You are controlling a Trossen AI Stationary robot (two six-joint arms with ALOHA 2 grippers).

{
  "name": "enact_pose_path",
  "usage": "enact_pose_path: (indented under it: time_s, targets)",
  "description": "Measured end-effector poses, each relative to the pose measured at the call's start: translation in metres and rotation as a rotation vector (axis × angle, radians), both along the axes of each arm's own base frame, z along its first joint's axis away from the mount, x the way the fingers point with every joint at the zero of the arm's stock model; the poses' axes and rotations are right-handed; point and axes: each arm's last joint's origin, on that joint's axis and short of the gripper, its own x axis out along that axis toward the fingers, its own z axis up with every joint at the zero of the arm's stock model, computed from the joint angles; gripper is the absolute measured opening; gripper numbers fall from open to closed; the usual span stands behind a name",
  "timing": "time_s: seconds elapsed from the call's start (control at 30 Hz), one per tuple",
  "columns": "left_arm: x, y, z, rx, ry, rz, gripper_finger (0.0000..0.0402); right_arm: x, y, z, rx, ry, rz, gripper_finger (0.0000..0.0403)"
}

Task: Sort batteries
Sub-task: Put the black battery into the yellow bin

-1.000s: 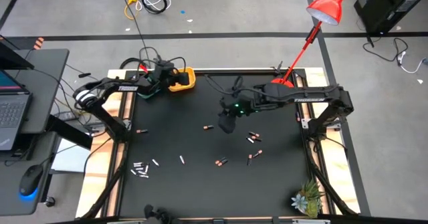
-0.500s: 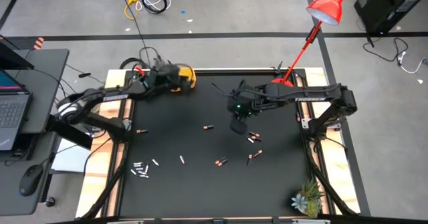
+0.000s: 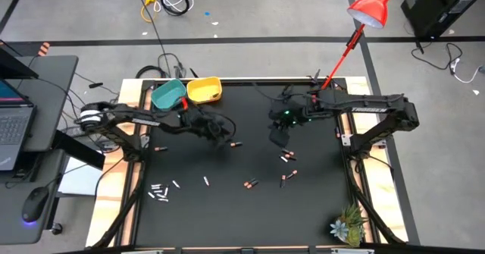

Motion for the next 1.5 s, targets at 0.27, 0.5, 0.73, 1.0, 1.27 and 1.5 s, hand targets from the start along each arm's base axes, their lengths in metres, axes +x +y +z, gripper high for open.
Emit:
enact_pose_path:
  time_s: [0.27,0.5,0.73,1.0,1.27,1.5]
  targets:
    - [0.02,-0.013,-0.019,0.113,0.043,-0.052,0.0186,-0.018,-0.001,0.016,0.0,-0.053,-0.092,0.0187]
    - [0.049,-0.025,-0.024,0.285,0.143,-0.108,0.0186,-0.024,-0.001,0.016,0.006,-0.032,-0.111,0.0187]
    - [0.06,-0.023,-0.047,0.209,0.218,-0.084,0.0184,-0.024,0.003,0.016,0.009,-0.023,-0.101,0.0187]
    - [0.058,-0.027,-0.054,0.247,0.282,-0.118,0.0041,-0.024,0.006,0.015,0.009,-0.017,-0.086,0.0187]
    - [0.058,-0.026,-0.043,0.237,0.274,-0.108,0.0039,-0.024,0.006,0.015,-0.007,-0.015,-0.08,0.0187]
    - [0.052,-0.016,0.013,0.158,0.071,-0.1,0.0039,-0.024,0.002,0.016,-0.043,-0.027,-0.123,0.0187]
